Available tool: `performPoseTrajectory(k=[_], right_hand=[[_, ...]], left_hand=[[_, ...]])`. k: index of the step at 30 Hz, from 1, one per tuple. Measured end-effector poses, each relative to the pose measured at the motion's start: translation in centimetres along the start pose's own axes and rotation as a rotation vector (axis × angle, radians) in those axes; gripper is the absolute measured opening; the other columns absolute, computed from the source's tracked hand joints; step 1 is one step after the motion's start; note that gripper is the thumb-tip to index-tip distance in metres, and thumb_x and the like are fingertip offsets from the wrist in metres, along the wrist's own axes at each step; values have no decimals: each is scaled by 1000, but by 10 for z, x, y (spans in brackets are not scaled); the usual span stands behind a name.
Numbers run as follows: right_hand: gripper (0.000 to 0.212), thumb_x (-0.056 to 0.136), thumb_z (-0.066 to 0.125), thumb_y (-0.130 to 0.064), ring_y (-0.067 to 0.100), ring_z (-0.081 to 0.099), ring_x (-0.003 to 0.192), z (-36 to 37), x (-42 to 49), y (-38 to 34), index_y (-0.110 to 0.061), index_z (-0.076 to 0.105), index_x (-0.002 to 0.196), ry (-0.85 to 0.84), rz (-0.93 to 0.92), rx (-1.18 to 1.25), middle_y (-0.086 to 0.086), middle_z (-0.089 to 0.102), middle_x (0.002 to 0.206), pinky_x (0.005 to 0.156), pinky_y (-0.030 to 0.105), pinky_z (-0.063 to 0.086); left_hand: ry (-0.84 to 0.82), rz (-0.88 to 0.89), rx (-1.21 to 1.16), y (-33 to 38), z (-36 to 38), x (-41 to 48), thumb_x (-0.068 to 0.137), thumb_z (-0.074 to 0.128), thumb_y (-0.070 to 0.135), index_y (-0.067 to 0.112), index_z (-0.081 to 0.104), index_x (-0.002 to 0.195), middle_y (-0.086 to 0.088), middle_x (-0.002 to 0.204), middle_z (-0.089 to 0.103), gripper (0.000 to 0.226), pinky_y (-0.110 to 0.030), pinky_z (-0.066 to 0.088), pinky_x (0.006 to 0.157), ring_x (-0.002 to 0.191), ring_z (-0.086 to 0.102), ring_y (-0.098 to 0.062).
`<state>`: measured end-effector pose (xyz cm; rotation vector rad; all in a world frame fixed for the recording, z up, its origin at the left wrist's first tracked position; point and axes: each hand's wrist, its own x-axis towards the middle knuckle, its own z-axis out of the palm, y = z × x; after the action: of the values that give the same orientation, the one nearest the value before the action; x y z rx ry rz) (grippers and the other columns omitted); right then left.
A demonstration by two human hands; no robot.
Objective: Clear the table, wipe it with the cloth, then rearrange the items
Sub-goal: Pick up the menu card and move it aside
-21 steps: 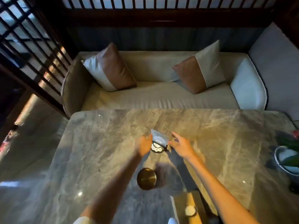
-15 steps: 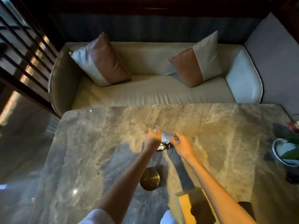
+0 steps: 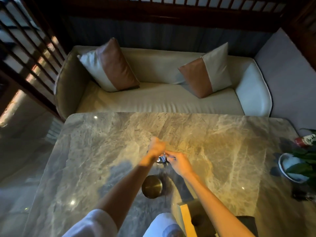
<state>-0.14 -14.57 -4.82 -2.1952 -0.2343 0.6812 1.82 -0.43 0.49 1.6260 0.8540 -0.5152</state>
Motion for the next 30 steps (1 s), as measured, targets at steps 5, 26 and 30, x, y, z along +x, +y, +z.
performPoseTrajectory(k=[5, 26, 30], right_hand=[[39, 97, 56, -16, 22, 55, 128, -6, -6, 5, -8, 56, 135, 60, 177, 310, 8, 61, 134, 109, 32, 41], [35, 101, 39, -42, 10, 53, 110, 258, -4, -147, -24, 58, 125, -538, 544, 1012, -6, 62, 118, 119, 40, 21], [21, 100, 42, -27, 9, 52, 111, 291, 21, -178, -29, 60, 110, -413, 565, 1037, -4, 59, 125, 114, 34, 27]], left_hand=[[106, 157, 58, -30, -51, -45, 82, 43, -6, -7, 58, 110, -23, 99, 63, 31, -44, 53, 71, 87, 61, -32], [350, 95, -6, -151, -279, -94, 91, 56, 18, 6, 63, 109, -18, 93, 69, 22, -55, 58, 79, 88, 69, -33], [310, 129, 126, -156, -318, -46, 76, 55, 30, 8, 66, 89, -15, 76, 67, 29, -50, 56, 71, 72, 65, -33]])
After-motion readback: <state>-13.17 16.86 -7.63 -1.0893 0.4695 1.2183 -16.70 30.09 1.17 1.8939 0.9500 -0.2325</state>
